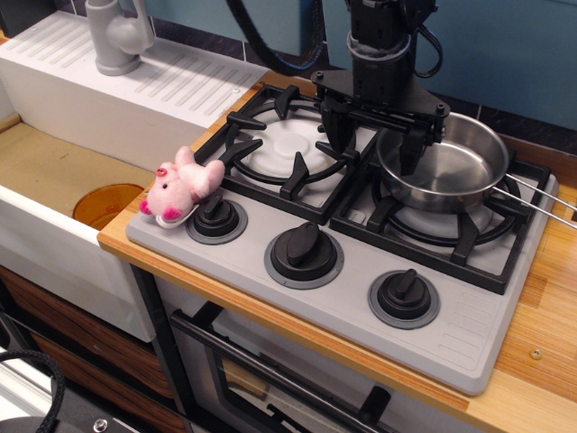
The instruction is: Put pan on stove and put stuffedpig in pan
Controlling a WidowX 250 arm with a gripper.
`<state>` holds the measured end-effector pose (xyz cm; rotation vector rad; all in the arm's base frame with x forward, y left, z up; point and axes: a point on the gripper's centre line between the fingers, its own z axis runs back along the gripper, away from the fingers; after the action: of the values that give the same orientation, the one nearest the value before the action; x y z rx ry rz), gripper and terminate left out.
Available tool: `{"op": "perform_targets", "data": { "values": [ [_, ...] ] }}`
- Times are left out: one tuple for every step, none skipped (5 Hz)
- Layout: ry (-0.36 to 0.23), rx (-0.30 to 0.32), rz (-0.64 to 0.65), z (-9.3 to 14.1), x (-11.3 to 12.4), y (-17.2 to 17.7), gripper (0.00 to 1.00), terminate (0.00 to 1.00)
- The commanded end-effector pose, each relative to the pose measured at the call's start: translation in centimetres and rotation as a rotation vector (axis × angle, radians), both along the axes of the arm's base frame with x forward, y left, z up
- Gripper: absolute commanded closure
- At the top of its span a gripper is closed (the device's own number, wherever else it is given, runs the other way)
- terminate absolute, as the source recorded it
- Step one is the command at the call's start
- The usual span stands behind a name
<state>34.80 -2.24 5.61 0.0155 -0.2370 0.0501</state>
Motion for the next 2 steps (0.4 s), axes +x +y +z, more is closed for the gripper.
{"op": "perform_targets", "data": {
  "values": [
    [-0.090, -0.030, -0.018, 0.37, 1.16, -0.12, 0.00, 0.00],
    [-0.110, -0.039, -0.030, 0.00, 1.80, 0.09, 1.00, 0.00]
  ]
}}
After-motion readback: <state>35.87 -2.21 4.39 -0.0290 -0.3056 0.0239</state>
